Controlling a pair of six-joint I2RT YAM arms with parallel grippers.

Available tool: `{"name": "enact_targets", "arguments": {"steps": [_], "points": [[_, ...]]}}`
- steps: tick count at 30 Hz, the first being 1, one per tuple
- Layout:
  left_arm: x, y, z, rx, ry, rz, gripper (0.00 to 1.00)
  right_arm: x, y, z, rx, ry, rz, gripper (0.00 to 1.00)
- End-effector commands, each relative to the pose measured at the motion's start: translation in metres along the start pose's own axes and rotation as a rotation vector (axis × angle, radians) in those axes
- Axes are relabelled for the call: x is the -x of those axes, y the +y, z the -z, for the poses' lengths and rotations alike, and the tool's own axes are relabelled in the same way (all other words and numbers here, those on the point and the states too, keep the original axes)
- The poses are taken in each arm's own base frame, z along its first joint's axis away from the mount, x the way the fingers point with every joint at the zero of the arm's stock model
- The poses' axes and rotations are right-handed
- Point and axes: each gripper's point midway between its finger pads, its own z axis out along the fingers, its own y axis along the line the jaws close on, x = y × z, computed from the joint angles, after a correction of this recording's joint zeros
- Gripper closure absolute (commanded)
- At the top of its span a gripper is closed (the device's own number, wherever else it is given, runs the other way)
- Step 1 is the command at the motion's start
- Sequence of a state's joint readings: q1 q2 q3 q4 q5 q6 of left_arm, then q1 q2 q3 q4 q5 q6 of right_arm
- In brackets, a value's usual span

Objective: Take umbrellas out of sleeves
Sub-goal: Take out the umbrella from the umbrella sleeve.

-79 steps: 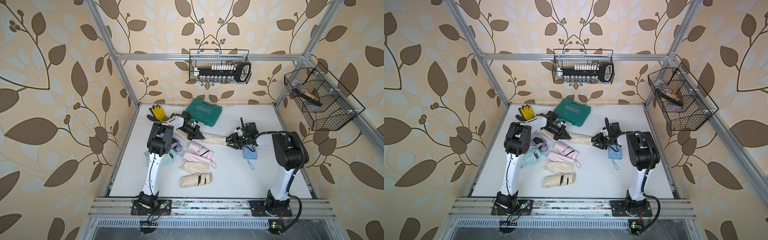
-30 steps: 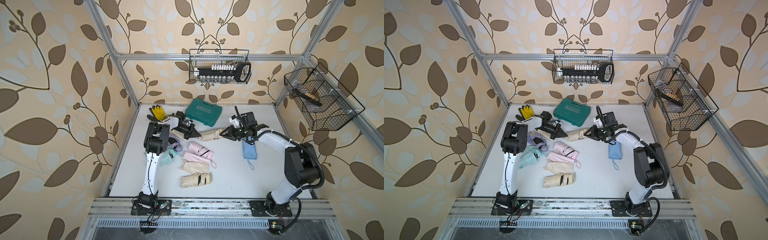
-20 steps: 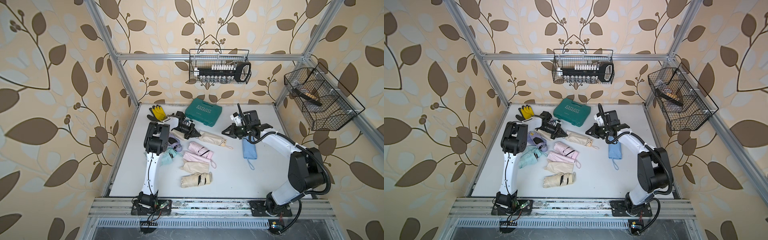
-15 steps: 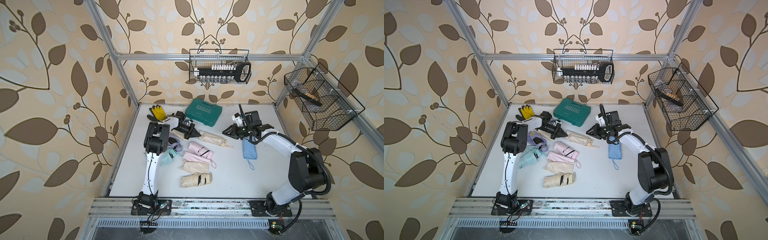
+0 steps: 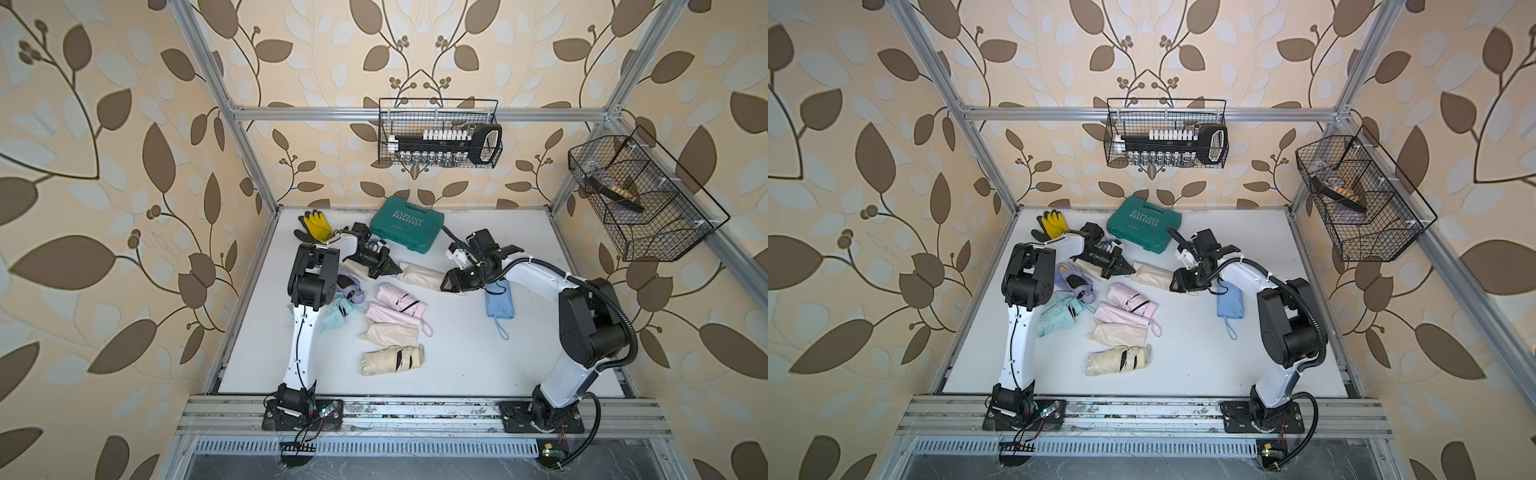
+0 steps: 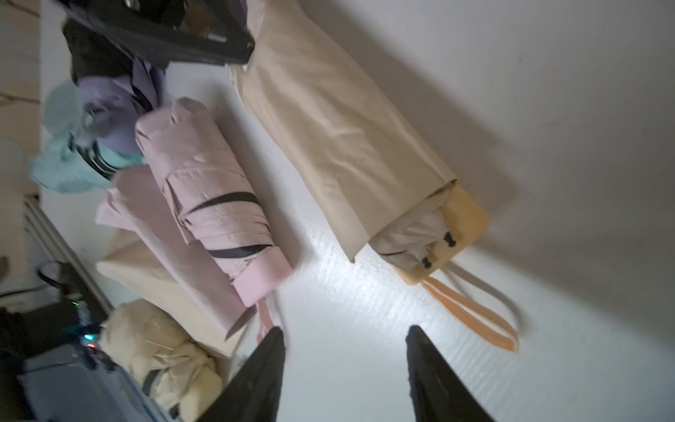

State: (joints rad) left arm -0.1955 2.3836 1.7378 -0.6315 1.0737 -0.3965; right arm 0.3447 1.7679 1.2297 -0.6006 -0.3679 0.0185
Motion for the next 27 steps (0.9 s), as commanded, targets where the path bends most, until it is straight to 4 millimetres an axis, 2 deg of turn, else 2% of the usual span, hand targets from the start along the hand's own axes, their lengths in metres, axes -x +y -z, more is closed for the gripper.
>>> {"name": "enact_targets", "arguments": {"steps": [1, 4, 6, 11, 15, 19, 24, 27], "points": [[-0.004, -0.002, 0.004, 0.029, 0.001, 0.012, 1.00, -0.003, -0.015, 0.007, -0.109, 0.087, 0.403, 0.44], [-0.004, -0.002, 0.005, 0.029, 0.000, 0.010, 1.00, 0.004, -0.028, 0.008, -0.176, 0.107, 0.524, 0.44], [-0.004, -0.001, 0.004, 0.030, 0.002, 0.014, 1.00, 0.002, -0.022, 0.005, -0.136, 0.113, 0.623, 0.43], [-0.003, 0.002, 0.004, 0.031, 0.003, 0.025, 1.00, -0.007, -0.010, -0.013, -0.047, 0.167, 0.732, 0.43], [-0.001, 0.005, 0.006, 0.032, -0.001, 0.029, 1.00, -0.012, -0.010, -0.024, -0.024, 0.192, 0.750, 0.43], [-0.001, 0.007, 0.006, 0.033, 0.000, 0.038, 1.00, -0.002, -0.019, -0.031, -0.083, 0.184, 0.756, 0.41], [-0.001, 0.011, 0.004, 0.035, 0.004, 0.047, 1.00, 0.013, -0.034, -0.029, -0.192, 0.171, 0.756, 0.41], [0.000, 0.011, 0.004, 0.034, 0.004, 0.050, 1.00, 0.018, -0.034, -0.025, -0.208, 0.152, 0.764, 0.39]]}}
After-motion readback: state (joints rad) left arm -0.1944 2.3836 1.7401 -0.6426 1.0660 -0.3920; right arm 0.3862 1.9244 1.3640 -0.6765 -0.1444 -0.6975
